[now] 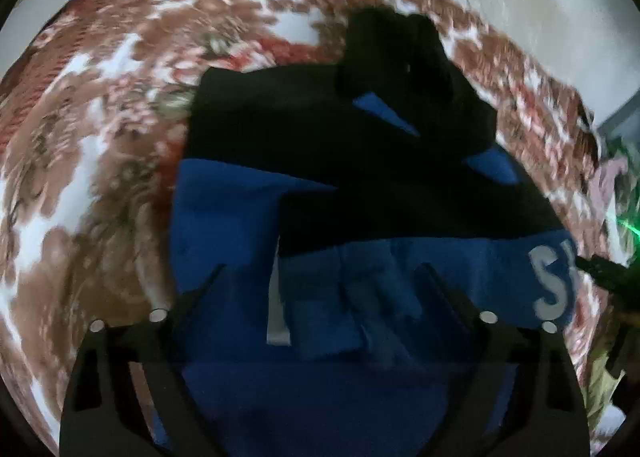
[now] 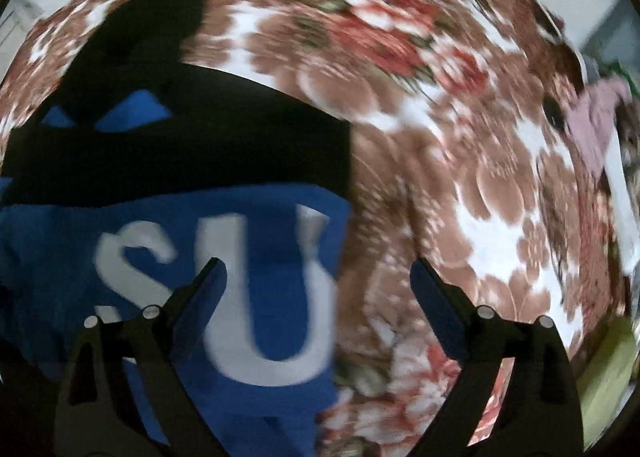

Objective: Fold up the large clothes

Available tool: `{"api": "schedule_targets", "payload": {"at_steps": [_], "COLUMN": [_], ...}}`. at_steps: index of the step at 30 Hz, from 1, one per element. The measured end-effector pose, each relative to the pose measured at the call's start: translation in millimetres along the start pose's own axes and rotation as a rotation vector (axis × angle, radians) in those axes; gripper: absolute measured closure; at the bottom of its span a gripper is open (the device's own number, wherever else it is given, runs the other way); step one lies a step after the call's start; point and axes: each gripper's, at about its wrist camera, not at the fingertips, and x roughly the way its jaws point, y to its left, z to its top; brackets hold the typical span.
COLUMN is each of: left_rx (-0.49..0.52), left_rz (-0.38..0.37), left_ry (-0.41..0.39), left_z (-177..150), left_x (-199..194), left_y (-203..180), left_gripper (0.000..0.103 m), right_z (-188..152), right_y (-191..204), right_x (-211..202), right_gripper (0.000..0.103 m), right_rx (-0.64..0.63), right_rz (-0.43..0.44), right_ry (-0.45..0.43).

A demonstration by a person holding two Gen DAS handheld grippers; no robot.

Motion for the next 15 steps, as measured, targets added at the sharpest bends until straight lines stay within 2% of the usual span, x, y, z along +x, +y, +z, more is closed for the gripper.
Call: {"api": "schedule_targets", "payload": {"at_steps": [2,3,4,6,8,9,10,12,15], "left_rx": [0.020,0.022,0.027,0.087,0.085,0.083,0.102,0.168,0.209], "left_rz": [0.029,0.018,0.003,0.024,-0.004,-0.004,0.000,0.022,0.056], "left_ry": [0.060,0.080,0.099,0.108,0.113,0.100,0.079,-0.010,-0.106], "left_z": [4.2,5.6,5.0,3.2,6.9,12.0,18.1,32.0,47.3], "left_x": [17.8,24.2,30.0,34.3,31.4,25.6,17.7,-8.1,-34.9], "left_y": [0.6,0.3,-0.9,-7.3,-8.8,-9.1,-11.5,-22.3,-30.6], "left_gripper": [0.030,0.054,0.061,0.064,0.067,0.076,0.079,0.080,0.079], "right_z": [-4.2,-5.9,-6.5,-6.5,-5.6,-5.3,-4.2,-1.9,0.2], "right_y": [-8.5,-12.0,-12.9,-13.4,-16.2,-17.4,-19.3,-18.9,-10.8], "right_x": [3.5,4.3,3.8,3.3,5.3,5.9,6.1,5.4,9.3], "right_gripper": [0.010,0.010,0.010,0.010,0.010,0.010,0.010,0.010,0.010], "right_rx": [0.044,0.060,0.065,0.068,0.079,0.088,0.100,0.105,0.066], "right_rz": [0.029,0.038,0.036,0.031,0.033,0.040,0.052,0.058,0.053], "right_ry": [0.006,0.003,0.000,-0.005,-0.003,0.000,0.004,0.002,0.002]}}
